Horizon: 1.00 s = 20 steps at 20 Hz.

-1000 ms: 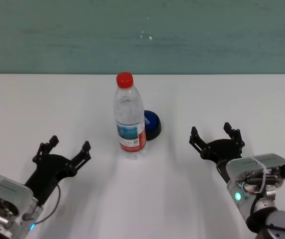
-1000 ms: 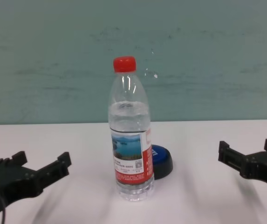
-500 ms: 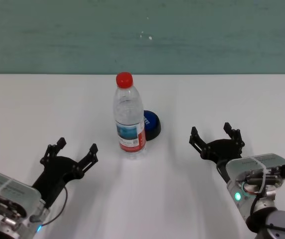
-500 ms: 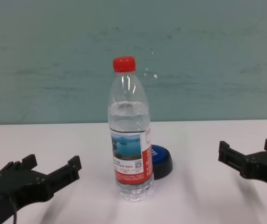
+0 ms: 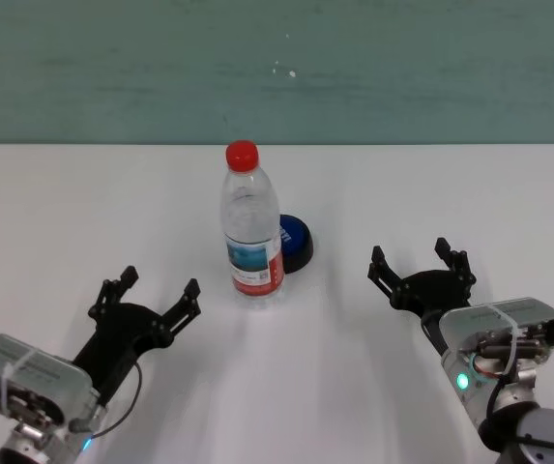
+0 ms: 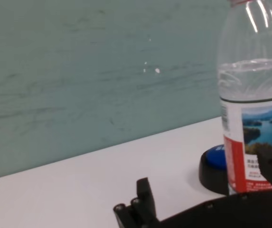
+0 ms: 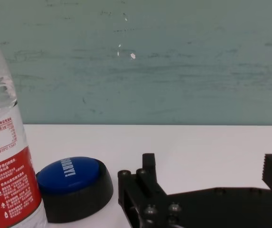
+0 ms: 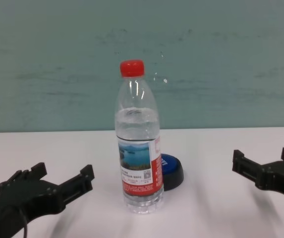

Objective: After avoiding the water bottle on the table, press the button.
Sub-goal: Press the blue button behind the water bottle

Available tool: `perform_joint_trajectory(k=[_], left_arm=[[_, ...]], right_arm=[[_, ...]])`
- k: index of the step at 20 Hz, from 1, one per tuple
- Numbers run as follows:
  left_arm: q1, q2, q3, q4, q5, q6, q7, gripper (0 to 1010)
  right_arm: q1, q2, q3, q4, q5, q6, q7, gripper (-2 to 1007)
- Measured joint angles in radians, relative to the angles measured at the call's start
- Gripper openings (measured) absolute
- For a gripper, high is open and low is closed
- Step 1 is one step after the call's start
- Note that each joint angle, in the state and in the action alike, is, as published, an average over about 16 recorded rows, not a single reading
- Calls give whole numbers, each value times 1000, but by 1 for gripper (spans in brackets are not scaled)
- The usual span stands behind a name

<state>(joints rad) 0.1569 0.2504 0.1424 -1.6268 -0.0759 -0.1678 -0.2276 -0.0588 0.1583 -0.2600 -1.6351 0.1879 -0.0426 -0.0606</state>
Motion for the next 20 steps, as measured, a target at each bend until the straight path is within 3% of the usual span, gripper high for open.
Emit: perform_joint_trajectory(k=[20], left_arm=[[-8,-34,31,-11,31,9,25,1010]], right_arm=[[0,0,0,0,0,0,0,1004]])
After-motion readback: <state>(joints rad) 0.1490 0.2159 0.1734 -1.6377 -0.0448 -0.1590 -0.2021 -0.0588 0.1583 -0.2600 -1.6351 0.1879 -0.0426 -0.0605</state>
